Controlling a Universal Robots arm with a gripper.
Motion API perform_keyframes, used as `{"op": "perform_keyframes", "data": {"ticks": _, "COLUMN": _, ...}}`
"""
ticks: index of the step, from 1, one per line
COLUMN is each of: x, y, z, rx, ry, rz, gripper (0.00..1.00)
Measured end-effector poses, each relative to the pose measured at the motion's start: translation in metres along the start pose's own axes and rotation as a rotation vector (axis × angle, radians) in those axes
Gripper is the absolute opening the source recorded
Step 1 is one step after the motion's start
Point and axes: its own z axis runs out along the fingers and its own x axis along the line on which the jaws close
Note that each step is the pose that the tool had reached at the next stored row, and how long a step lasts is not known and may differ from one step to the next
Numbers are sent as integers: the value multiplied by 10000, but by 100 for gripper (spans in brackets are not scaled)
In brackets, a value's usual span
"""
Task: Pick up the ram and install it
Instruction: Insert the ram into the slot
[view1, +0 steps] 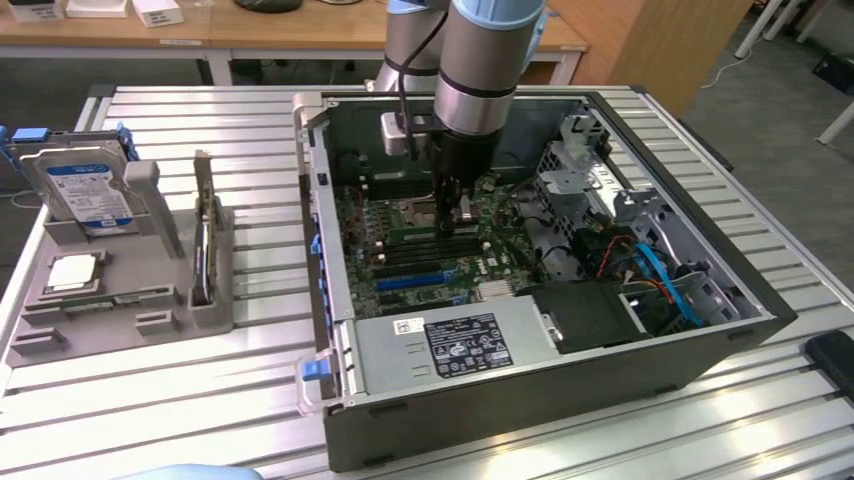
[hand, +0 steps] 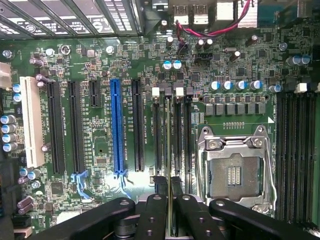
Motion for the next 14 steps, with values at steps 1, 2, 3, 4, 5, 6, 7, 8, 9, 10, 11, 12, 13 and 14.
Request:
{"op": "perform_keyframes", "data": {"ticks": 1, "x": 2, "y": -1, "z": 4, "rx": 1, "ry": 0, "rz": 19, "gripper": 14}}
{"op": "perform_keyframes", "data": {"ticks": 2, "x": 4, "y": -1, "z": 8, "rx": 1, "ry": -1, "rz": 37, "gripper": 14}}
{"op": "perform_keyframes", "data": {"ticks": 3, "x": 6, "y": -1, "z": 12, "rx": 2, "ry": -1, "rz": 54, "gripper": 14}}
{"op": "perform_keyframes", "data": {"ticks": 4, "x": 7, "y": -1, "z": 15, "rx": 2, "ry": -2, "rz": 65, "gripper": 14}}
{"op": "perform_keyframes", "data": {"ticks": 5, "x": 8, "y": -1, "z": 19, "rx": 2, "ry": -1, "rz": 68, "gripper": 14}}
{"op": "perform_keyframes", "data": {"ticks": 6, "x": 8, "y": -1, "z": 22, "rx": 2, "ry": -3, "rz": 69, "gripper": 14}}
{"op": "perform_keyframes", "data": {"ticks": 7, "x": 8, "y": -2, "z": 26, "rx": 2, "ry": -3, "rz": 69, "gripper": 14}}
{"op": "perform_keyframes", "data": {"ticks": 8, "x": 8, "y": -2, "z": 29, "rx": 2, "ry": -1, "rz": 69, "gripper": 14}}
{"op": "perform_keyframes", "data": {"ticks": 9, "x": 9, "y": -2, "z": 32, "rx": 2, "ry": -1, "rz": 69, "gripper": 14}}
{"op": "perform_keyframes", "data": {"ticks": 10, "x": 9, "y": -1, "z": 34, "rx": 1, "ry": -1, "rz": 69, "gripper": 14}}
{"op": "perform_keyframes", "data": {"ticks": 11, "x": 9, "y": -1, "z": 38, "rx": 2, "ry": -1, "rz": 69, "gripper": 14}}
{"op": "perform_keyframes", "data": {"ticks": 12, "x": 8, "y": -2, "z": 41, "rx": 2, "ry": -2, "rz": 69, "gripper": 14}}
{"op": "perform_keyframes", "data": {"ticks": 13, "x": 8, "y": -2, "z": 44, "rx": 2, "ry": -1, "rz": 69, "gripper": 14}}
{"op": "perform_keyframes", "data": {"ticks": 14, "x": 9, "y": -2, "z": 45, "rx": 1, "ry": 0, "rz": 69, "gripper": 14}}
